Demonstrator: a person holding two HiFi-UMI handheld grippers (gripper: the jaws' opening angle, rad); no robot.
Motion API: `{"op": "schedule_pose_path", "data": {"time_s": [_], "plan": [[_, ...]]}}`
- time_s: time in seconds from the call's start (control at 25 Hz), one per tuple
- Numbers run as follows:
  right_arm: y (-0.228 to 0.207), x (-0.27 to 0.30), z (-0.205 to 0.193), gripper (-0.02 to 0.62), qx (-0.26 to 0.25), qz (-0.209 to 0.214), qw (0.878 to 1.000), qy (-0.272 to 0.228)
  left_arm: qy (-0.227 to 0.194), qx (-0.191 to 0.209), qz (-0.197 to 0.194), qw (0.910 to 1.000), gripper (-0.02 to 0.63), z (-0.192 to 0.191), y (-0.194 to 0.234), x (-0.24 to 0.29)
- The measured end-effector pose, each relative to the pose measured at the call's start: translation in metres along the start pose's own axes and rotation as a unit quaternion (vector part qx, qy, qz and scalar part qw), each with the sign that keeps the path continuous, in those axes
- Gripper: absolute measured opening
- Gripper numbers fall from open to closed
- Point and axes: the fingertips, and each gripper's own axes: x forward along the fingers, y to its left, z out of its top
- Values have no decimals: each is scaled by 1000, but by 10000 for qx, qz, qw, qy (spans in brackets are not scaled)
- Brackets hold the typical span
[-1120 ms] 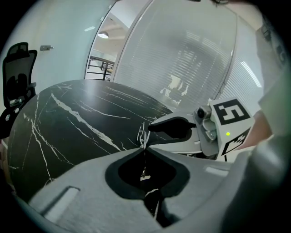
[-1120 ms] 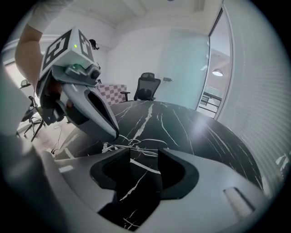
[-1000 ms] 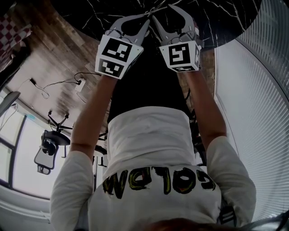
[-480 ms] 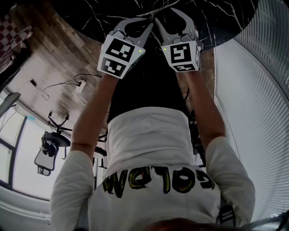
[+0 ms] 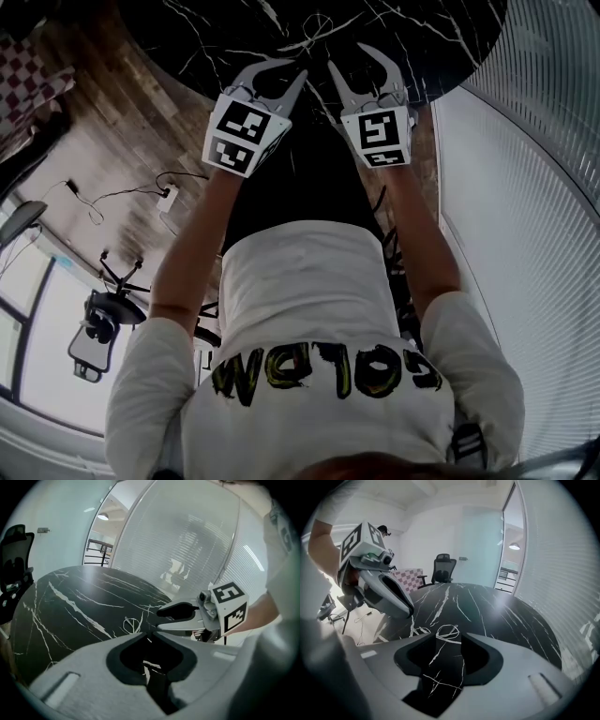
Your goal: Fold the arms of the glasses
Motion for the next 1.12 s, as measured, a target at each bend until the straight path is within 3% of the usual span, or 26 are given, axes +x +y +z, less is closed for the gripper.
{"op": "schedule_pose_path", "data": {"time_s": [0.12, 0.6, 1.12], "plan": [[5, -25, 13, 141, 134, 110, 9998, -83, -199, -145, 42, 9997, 34, 12, -10, -26], [23, -125, 104, 120, 761, 304, 9918, -981, -968, -105, 90, 9952, 34, 61, -71, -106], [44, -214, 191, 120, 1318, 639, 9697, -1953, -1988, -167, 87, 9799, 34, 130, -121, -182]]}}
